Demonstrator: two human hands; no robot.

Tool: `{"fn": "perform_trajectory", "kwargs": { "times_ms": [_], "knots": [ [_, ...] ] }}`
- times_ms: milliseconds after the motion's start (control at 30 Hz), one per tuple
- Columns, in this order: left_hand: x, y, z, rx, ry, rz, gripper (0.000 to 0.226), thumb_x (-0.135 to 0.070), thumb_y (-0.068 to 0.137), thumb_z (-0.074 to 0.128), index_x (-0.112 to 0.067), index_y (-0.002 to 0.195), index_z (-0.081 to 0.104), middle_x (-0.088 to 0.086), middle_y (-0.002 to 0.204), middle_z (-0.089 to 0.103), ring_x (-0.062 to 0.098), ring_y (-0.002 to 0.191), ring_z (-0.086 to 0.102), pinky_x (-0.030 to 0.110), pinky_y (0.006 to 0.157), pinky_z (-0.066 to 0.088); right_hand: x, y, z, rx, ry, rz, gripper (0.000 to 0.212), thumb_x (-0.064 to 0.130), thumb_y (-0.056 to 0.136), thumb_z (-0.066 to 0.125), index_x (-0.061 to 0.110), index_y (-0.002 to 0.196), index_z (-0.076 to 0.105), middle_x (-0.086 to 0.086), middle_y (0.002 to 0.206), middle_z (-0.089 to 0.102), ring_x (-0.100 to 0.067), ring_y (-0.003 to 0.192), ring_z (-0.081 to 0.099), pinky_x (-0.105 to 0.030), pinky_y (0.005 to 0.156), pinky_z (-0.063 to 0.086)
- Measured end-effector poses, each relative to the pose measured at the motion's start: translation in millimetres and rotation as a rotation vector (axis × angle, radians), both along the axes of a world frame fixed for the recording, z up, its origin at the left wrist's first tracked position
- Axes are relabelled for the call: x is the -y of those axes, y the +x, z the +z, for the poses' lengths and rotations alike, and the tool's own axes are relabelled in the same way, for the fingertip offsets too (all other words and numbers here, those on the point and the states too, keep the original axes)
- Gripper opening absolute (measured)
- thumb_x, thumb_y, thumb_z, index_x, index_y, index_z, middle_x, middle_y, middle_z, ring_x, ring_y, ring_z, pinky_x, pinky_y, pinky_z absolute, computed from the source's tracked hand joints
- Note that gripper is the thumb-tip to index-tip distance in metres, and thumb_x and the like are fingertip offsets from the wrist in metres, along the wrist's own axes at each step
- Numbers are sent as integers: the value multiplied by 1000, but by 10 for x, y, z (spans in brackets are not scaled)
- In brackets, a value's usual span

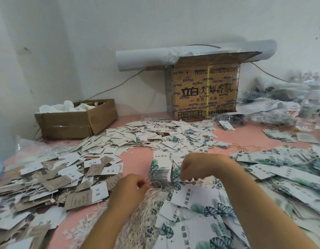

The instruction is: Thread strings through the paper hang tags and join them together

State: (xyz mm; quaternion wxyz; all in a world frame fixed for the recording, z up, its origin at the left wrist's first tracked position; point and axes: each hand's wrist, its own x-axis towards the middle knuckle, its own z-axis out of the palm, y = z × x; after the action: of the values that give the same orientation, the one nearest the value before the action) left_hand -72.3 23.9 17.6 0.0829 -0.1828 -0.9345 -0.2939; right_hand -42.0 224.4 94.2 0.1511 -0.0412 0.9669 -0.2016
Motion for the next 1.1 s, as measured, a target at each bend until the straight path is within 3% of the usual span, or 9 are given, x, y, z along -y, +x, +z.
{"fn": "perform_trajectory", "kwargs": {
  "times_ms": [100,200,267,333,433,733,867,1100],
  "knots": [
    [-58,5,74,9,111,-65,17,-26,93,56,-29,76,59,-15,78,60,-2,70,52,10,55,33,36,-32,-26,-164,-94,5,24,23,90,57,13,112,60,12,82,52,-4,68,48,-15,57,38],
    [-142,76,186,60,301,-162,15,-22,94,53,-23,80,59,-7,79,63,5,72,56,10,58,38,128,-66,-80,-231,-164,60,40,27,88,61,21,126,52,14,85,53,5,63,45,-12,53,32],
    [-192,139,271,72,409,-223,15,-20,94,52,-19,81,60,-4,75,64,10,72,58,17,65,45,185,-98,-144,-235,-174,116,33,28,86,64,24,118,58,14,76,56,6,57,48,-15,54,35],
    [-217,182,331,50,455,-249,15,-20,94,53,-19,81,61,-10,67,61,7,67,56,21,65,46,210,-115,-188,-225,-233,127,4,24,87,63,23,90,65,11,61,58,3,45,50,-17,50,40],
    [-217,200,373,1,476,-251,15,-22,93,53,-22,80,61,-17,58,56,1,57,49,17,58,40,220,-108,-200,-215,-371,50,24,19,91,57,22,68,62,5,47,58,-11,42,53,-20,46,46],
    [-180,141,300,33,492,-204,15,-26,92,55,-21,79,63,-8,57,50,3,48,39,23,54,35,42,-78,-106,-260,-837,-215,38,27,102,31,4,88,59,-2,38,51,-13,30,41,-17,35,34],
    [-150,101,240,36,477,-162,18,-27,92,54,-22,77,62,-12,46,47,3,46,37,21,51,31,-30,-100,-110,-289,-991,-352,41,30,102,32,2,91,60,1,32,34,-11,26,22,-13,33,21],
    [-122,66,123,65,516,-102,18,-23,95,51,-16,84,63,-19,43,49,-3,40,38,12,44,30,-107,-158,-145,-235,-1213,-489,28,13,101,33,6,88,57,4,45,28,-10,38,21,-19,38,19]
  ]
}}
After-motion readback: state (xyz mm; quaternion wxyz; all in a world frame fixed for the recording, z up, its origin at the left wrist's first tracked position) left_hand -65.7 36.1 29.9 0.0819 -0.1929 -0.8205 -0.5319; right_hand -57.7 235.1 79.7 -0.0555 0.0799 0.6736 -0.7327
